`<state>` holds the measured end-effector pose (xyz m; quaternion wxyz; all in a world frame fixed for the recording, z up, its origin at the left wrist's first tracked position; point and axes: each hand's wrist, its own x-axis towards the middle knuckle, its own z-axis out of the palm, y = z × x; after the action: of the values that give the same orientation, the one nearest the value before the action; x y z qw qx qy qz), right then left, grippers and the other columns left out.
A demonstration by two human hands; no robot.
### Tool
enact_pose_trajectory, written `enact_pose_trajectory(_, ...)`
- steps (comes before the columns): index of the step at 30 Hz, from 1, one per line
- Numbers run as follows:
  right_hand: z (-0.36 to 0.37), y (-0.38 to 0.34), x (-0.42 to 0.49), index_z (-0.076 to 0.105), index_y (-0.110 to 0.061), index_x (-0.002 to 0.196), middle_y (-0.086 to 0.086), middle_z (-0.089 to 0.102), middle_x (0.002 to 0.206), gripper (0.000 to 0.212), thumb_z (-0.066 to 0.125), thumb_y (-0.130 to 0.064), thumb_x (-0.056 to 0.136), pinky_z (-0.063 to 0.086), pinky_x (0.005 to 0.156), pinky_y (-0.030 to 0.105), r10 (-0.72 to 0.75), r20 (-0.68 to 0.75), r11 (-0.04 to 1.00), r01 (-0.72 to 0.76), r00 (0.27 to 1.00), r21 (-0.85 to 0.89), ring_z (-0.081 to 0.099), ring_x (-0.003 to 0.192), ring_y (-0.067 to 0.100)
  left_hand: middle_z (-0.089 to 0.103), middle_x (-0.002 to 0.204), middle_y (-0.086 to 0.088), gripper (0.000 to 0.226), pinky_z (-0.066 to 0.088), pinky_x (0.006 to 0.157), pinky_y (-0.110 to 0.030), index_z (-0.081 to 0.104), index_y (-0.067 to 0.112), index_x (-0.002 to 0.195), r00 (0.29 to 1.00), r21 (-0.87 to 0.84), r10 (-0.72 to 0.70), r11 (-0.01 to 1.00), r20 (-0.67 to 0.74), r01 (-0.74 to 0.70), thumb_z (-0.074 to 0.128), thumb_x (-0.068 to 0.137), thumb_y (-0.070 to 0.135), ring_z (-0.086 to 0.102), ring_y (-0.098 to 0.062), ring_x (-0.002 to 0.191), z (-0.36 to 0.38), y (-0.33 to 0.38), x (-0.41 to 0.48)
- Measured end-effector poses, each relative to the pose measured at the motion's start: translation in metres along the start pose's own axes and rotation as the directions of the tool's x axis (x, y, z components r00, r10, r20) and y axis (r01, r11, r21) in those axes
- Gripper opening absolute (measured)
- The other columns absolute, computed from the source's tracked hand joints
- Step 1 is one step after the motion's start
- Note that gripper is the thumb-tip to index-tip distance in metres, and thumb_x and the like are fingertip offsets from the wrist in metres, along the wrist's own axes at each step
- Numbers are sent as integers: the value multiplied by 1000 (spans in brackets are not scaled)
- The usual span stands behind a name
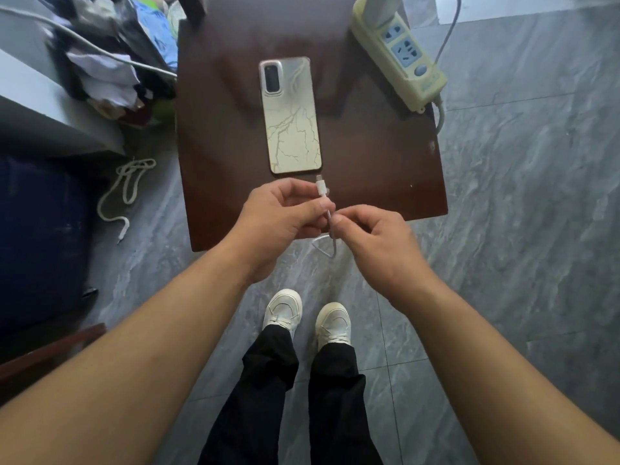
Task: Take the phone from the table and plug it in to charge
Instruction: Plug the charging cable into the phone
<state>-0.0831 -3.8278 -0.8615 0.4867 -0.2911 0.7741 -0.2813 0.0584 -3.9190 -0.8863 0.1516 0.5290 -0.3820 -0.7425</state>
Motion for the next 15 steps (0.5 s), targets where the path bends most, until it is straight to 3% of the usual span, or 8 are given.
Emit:
enact_pose_trajectory(2,6,-8,5,78,-28,100,-11,77,86,15,64,-33,96,56,75,27,4,6,996,-5,1000,94,69,82,-3,79,82,-6,16,61,69,-28,76,9,102,1000,52,10,999,-19,-9,81,86,10,73,-14,71,-7,-1,-1)
enact_pose_trajectory(4,15,-16,11,78,-27,96,-12,76,82,15,64,-33,96,50,68,25,33,1,987,-33,999,155,65,72,-6,80,81,-5,12,62,71,-29,77,12,98,999,93,20,995,-29,-17,81,87,12,75,-16,75,-15,0,-1)
enact_pose_trajectory(9,35,-31,26,80,-20,88,-5,70,69,15,70,-30,92,45,58,28,159,-61,958,-139,985,252,56,60,7,80,74,-7,14,62,65,-25,77,14,88,999,115,32,993,-42,-27,87,79,10,75,-16,68,-29,7,3)
enact_pose_trajectory(15,42,-36,38,78,-16,88,-12,60,52,12,74,-27,90,36,44,22,256,86,868,-269,963,418,46,41,1,80,78,-14,26,62,61,-27,76,9,87,999,131,27,991,-37,-22,91,68,21,78,-22,68,-41,14,15)
